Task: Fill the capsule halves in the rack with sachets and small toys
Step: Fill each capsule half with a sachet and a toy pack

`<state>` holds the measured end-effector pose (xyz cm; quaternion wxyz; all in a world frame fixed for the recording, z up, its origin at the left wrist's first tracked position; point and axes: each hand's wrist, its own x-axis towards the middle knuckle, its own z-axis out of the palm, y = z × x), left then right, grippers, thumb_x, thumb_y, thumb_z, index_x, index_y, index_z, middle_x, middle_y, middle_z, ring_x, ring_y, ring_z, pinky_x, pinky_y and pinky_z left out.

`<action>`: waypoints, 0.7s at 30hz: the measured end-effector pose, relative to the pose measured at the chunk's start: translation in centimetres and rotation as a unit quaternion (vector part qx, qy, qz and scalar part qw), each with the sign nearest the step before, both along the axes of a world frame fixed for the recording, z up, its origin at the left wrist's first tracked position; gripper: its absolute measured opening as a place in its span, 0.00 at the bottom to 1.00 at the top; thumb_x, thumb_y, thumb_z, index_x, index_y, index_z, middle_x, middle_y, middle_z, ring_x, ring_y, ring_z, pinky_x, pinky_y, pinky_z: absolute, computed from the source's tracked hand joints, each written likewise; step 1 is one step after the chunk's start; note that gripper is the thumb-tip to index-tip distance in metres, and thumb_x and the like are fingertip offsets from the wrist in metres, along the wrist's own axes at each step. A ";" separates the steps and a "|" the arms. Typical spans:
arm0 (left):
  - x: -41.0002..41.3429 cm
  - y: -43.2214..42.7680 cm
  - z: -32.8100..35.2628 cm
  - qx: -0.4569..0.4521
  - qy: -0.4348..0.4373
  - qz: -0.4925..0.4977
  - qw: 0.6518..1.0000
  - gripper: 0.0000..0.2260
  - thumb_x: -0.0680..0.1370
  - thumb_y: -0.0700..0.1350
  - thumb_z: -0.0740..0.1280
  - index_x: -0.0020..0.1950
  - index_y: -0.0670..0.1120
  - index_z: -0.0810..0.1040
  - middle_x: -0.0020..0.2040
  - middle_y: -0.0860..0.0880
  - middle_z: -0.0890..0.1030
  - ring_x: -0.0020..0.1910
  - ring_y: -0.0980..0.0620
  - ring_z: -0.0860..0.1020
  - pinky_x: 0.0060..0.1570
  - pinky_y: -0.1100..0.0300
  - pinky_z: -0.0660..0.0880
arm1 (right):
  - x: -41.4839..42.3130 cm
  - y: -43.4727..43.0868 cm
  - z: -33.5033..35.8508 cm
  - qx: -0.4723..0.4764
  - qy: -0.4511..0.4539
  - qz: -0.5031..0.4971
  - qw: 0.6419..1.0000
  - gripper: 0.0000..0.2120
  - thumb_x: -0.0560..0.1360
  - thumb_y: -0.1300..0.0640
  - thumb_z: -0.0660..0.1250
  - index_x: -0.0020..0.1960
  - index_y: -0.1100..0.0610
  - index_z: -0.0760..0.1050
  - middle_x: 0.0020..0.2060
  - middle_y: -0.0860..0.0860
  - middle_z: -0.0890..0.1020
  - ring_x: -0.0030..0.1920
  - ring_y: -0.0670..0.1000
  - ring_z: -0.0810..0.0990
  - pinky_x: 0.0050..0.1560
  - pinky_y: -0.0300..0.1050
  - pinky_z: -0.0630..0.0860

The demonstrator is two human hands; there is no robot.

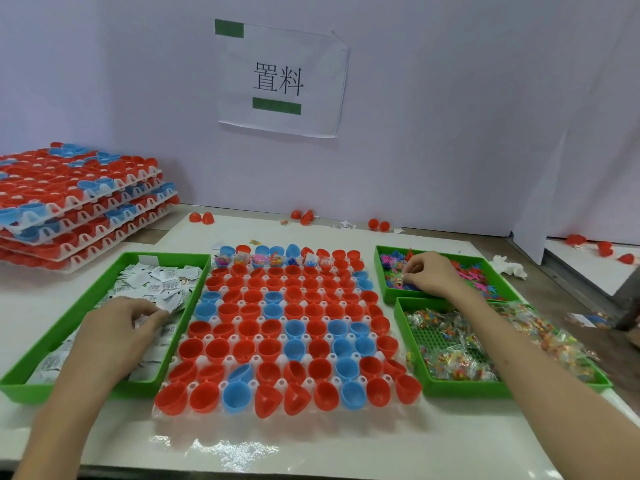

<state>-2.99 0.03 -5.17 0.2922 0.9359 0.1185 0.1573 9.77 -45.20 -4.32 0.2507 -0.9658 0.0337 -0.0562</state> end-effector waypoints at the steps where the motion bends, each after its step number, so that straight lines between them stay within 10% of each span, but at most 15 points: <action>1: 0.0 0.1 -0.1 -0.005 -0.006 0.005 1.000 0.06 0.78 0.44 0.70 0.44 0.45 0.85 0.50 0.41 0.84 0.46 0.43 0.77 0.46 0.51 0.72 | 0.1 0.0 -0.1 -0.001 -0.004 -0.002 1.000 0.10 0.75 0.60 0.73 0.38 0.49 0.78 0.39 0.44 0.80 0.40 0.40 0.76 0.35 0.34 0.69; 12: -0.3 0.1 -0.3 -0.063 -0.113 0.046 0.991 0.09 0.80 0.47 0.67 0.40 0.48 0.81 0.42 0.47 0.82 0.40 0.48 0.77 0.41 0.58 0.71 | 0.1 -0.8 -0.9 0.001 -0.019 -0.040 0.999 0.10 0.80 0.53 0.67 0.40 0.48 0.78 0.35 0.52 0.84 0.30 0.48 0.74 0.32 0.42 0.69; 21: -0.7 0.0 0.0 -0.089 -0.120 0.041 0.988 0.08 0.77 0.47 0.71 0.39 0.49 0.80 0.38 0.50 0.82 0.39 0.49 0.78 0.43 0.54 0.70 | -0.2 -0.6 -0.6 0.025 -0.022 -0.020 0.999 0.11 0.73 0.62 0.75 0.41 0.48 0.78 0.41 0.47 0.82 0.43 0.46 0.80 0.37 0.39 0.74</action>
